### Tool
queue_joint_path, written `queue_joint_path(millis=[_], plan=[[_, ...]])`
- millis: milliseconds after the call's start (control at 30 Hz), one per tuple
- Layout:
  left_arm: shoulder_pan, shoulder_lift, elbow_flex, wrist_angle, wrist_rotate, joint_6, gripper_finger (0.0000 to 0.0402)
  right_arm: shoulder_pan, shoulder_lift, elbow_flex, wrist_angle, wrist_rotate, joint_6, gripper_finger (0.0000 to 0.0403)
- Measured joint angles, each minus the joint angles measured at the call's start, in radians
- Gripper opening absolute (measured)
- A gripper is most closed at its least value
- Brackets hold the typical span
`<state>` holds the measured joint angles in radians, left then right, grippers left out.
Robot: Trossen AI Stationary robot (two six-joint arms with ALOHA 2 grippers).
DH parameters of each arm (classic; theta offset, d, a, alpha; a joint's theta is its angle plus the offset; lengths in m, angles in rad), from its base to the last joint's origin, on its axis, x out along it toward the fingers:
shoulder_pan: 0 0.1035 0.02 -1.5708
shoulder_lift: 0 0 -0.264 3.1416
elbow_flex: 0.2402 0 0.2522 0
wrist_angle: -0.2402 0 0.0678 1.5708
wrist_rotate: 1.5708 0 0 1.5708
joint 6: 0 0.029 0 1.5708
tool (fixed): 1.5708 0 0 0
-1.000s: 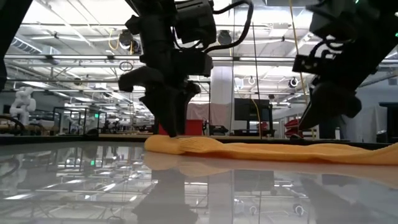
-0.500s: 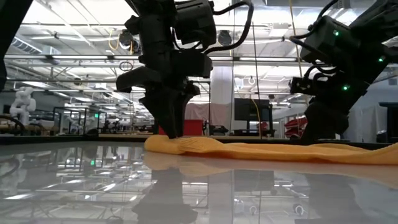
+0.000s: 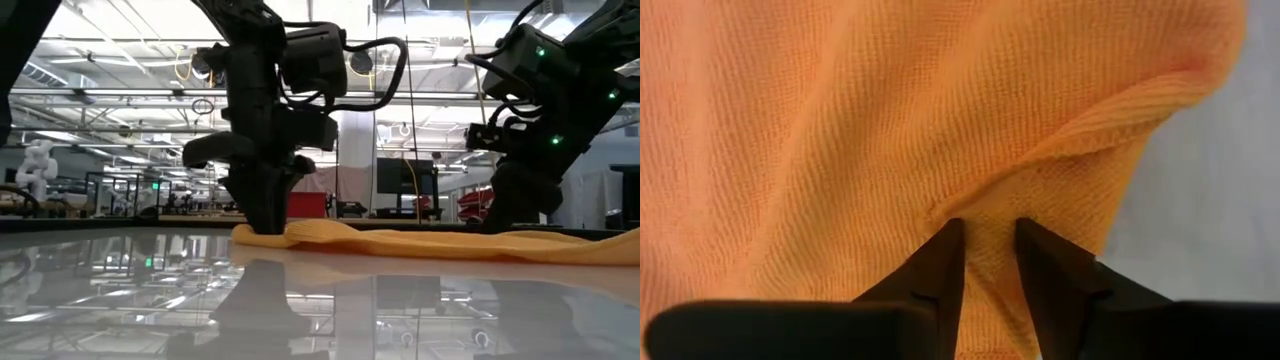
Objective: Roll towel
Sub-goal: Fold the towel
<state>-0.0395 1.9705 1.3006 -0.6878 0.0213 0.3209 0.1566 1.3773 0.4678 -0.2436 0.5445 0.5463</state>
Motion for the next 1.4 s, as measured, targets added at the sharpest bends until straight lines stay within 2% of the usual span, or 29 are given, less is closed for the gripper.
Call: queue_joint_path(millis=[233, 333, 567, 1067, 1233, 1400], plan=[[-0.029, -0.021, 0.004, -0.029, -0.029, 0.007, 0.0009, -0.037, -0.002, -0.046, 0.035, -0.025, 0.016, 0.0017], [-0.049, -0.021, 0.028, -0.089, -0.062, 0.002, 0.0008, -0.046, -0.004, -0.069, 0.073, -0.032, 0.016, 0.0003], [-0.128, -0.021, 0.035, -0.151, -0.153, -0.001, 0.0003, -0.062, -0.003, -0.08, 0.085, -0.04, 0.01, 0.0004], [-0.328, -0.037, 0.036, -0.195, -0.527, -0.046, 0.0002, -0.111, -0.002, -0.081, 0.085, -0.078, -0.017, 0.0001], [-0.358, -0.039, 0.036, -0.198, -0.558, -0.105, 0.0002, -0.113, -0.002, -0.082, 0.084, -0.087, -0.017, 0.0], [-0.38, -0.04, 0.024, -0.214, -0.528, -0.191, 0.0002, -0.113, -0.002, -0.082, 0.084, -0.091, -0.017, 0.0]])
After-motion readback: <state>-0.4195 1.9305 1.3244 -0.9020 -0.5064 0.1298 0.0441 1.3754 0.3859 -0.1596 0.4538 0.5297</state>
